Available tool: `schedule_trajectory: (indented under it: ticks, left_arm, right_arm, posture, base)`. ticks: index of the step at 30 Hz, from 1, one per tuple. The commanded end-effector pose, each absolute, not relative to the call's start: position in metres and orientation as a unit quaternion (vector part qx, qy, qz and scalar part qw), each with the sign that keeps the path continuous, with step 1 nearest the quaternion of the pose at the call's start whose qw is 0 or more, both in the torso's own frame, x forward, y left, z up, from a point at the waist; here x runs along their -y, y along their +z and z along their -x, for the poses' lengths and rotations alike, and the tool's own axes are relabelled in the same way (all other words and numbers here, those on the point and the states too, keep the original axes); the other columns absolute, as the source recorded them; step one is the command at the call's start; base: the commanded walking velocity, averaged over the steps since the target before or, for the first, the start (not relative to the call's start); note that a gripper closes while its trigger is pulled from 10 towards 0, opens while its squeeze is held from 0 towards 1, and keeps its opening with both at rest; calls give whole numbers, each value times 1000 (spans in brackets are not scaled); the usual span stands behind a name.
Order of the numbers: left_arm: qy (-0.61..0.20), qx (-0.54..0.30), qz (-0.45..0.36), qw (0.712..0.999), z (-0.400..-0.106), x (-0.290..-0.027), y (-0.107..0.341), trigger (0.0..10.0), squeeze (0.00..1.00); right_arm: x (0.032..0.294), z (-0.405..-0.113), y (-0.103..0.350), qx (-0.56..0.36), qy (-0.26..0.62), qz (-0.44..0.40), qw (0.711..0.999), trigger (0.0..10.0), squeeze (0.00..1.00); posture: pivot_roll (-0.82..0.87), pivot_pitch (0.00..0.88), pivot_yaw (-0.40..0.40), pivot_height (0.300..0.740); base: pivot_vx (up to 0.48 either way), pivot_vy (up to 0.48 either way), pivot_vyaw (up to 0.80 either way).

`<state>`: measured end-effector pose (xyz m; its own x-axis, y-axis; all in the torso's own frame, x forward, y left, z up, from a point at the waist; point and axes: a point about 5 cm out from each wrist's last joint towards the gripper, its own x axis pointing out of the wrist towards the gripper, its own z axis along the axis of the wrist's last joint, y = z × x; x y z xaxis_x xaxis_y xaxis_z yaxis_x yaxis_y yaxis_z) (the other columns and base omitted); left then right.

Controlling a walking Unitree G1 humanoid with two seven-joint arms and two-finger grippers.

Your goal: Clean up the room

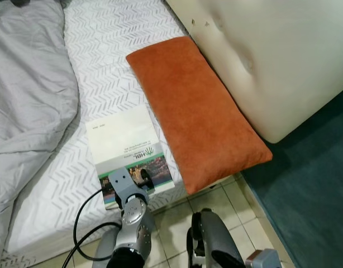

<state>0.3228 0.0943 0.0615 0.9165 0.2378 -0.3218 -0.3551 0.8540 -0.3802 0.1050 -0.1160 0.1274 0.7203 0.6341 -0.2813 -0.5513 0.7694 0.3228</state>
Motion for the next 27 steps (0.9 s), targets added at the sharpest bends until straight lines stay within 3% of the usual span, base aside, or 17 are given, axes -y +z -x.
schedule_trajectory:
  ticks: [1,6,10,17,23,27]
  left_arm:
    - [-32,-201,301,932,-335,48,130,10000,0]
    - [-50,-171,295,939,-346,44,143,10000,0]
    - [-95,-89,277,952,-357,48,179,10000,0]
    - [-138,54,271,951,-357,50,237,10000,0]
    - [-151,147,159,965,-352,29,238,10000,0]
    - [-153,159,148,964,-349,20,236,10000,0]
  right_arm:
    - [114,-101,122,-209,324,-112,916,10000,0]
    - [113,-102,120,-206,322,-110,917,10000,0]
    - [112,-104,120,-202,323,-108,918,10000,0]
    - [115,-114,118,-187,322,-93,924,10000,0]
    - [116,-120,112,-182,314,-90,927,10000,0]
    - [115,-123,110,-181,315,-91,927,10000,0]
  posture:
    - [-364,469,-63,618]
    - [-358,460,-55,618]
    - [-353,450,-50,618]
    - [-345,422,-44,618]
    - [-303,396,-30,618]
    - [-291,388,-28,618]
  base:
    - [0,0,0]
    - [0,0,0]
    - [0,0,0]
    - [0,0,0]
    - [0,0,0]
    - [0,0,0]
